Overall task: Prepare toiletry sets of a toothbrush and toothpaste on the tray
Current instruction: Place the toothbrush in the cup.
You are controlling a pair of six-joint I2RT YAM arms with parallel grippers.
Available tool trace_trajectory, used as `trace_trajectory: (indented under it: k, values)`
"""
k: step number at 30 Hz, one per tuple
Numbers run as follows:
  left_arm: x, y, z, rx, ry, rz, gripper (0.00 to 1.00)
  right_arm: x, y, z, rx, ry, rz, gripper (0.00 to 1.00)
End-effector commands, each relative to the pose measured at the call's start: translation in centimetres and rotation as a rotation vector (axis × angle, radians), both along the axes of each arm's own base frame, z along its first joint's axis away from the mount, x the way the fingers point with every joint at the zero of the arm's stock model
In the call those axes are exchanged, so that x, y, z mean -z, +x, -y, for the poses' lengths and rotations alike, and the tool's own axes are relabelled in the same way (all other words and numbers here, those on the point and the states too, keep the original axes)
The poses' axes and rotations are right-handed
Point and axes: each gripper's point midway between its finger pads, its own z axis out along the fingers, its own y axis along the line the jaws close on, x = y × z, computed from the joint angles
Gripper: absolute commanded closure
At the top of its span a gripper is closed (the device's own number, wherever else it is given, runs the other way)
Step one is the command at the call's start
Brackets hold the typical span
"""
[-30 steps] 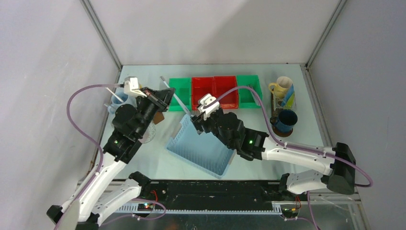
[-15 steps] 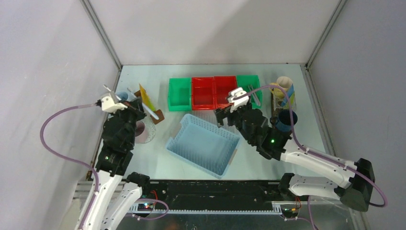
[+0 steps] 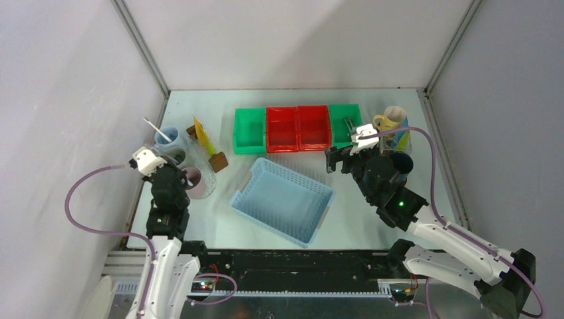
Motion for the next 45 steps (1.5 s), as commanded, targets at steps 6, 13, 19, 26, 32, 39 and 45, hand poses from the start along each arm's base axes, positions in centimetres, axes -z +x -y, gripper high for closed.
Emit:
trace_trajectory:
  k: [6, 13, 19, 26, 32, 39, 45]
  values:
    - [0.7, 1.2, -3.8, -0.170, -0.024, 0.065, 1.00, 0.1, -0.4, 1.8, 0.024, 0.050, 0.010, 0.02]
    - [3.4, 2.5, -4.2, -0.190, -0.079, 0.037, 0.94, 0.5, -0.5, 2.9, 0.041, 0.055, 0.010, 0.02]
    - [5.6, 2.7, -3.9, -0.191, -0.131, -0.023, 0.83, 0.6, -0.5, 4.1, 0.067, 0.052, 0.011, 0.01]
    - [5.8, 2.1, -3.6, -0.190, -0.169, -0.025, 0.62, 0.3, -0.6, 5.1, 0.091, 0.051, 0.017, 0.01]
    - [5.5, 1.0, -3.0, -0.180, -0.197, -0.042, 0.42, 0.0, -0.6, 5.6, 0.105, 0.061, 0.026, 0.01]
    - [1.9, 0.6, -1.9, -0.088, -0.162, -0.023, 0.03, -0.4, -0.2, 6.4, 0.128, 0.073, -0.004, 0.01]
    - [-0.8, 0.6, 0.6, 0.058, -0.105, -0.024, 0.00, -0.3, 1.1, 6.2, 0.101, 0.053, -0.106, 0.01]
